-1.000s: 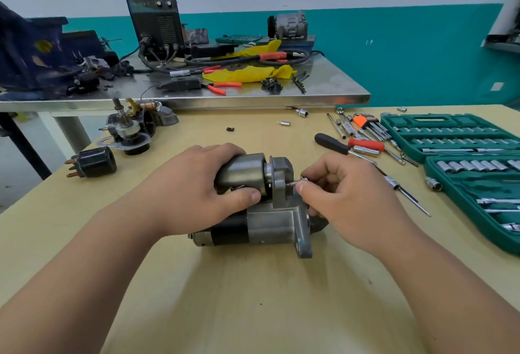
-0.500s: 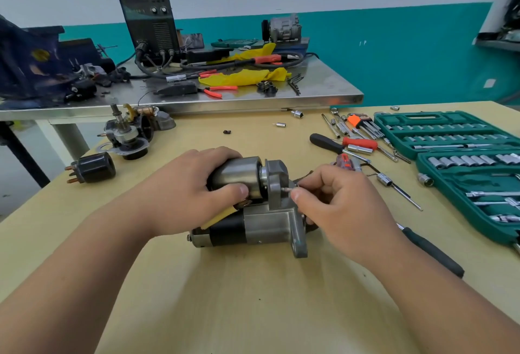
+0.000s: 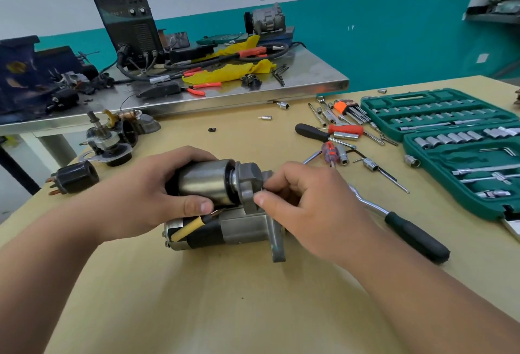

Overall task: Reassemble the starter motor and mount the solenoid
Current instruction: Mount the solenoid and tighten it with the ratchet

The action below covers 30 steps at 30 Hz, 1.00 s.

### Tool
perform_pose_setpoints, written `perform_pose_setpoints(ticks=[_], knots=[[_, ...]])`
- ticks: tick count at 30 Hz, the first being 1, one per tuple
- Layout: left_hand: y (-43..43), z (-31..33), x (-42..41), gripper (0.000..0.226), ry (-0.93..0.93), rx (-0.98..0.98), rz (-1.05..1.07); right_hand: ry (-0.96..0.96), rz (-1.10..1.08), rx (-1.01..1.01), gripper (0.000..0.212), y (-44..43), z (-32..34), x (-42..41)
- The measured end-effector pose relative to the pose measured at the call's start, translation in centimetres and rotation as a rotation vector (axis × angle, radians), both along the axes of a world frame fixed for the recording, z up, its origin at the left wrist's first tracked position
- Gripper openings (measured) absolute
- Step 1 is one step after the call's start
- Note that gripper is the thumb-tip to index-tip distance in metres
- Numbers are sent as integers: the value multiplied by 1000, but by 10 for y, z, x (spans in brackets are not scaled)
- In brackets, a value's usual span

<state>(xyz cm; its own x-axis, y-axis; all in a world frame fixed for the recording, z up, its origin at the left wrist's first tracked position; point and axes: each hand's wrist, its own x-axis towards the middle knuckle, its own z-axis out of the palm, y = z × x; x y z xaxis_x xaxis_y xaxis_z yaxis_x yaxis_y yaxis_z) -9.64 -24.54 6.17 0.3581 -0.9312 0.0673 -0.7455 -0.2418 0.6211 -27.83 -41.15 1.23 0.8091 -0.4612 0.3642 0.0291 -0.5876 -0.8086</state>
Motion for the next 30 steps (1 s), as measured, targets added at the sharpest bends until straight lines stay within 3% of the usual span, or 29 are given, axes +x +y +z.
perform_pose_setpoints(ticks=[5, 11, 18, 23, 26, 30], knots=[[-3, 7, 0, 69, -7, 62, 16, 38, 56, -18, 16, -4, 3, -3], [-10, 18, -4, 70, -74, 197, 36, 57, 69, -27, 19, -6, 1, -1], [-9, 14, -9, 60, -133, 124, 72, 34, 22, -4, 22, -5, -1, 2], [-8, 9, -19, 67, -318, 68, 145, 54, 27, -53, 26, -3, -2, 2], [-9, 11, -23, 68, -428, 69, 127, 60, 34, -42, 29, -2, -1, 2], [-8, 15, -21, 64, -419, 65, 52, 89, 77, -30, 27, -3, 3, 0]])
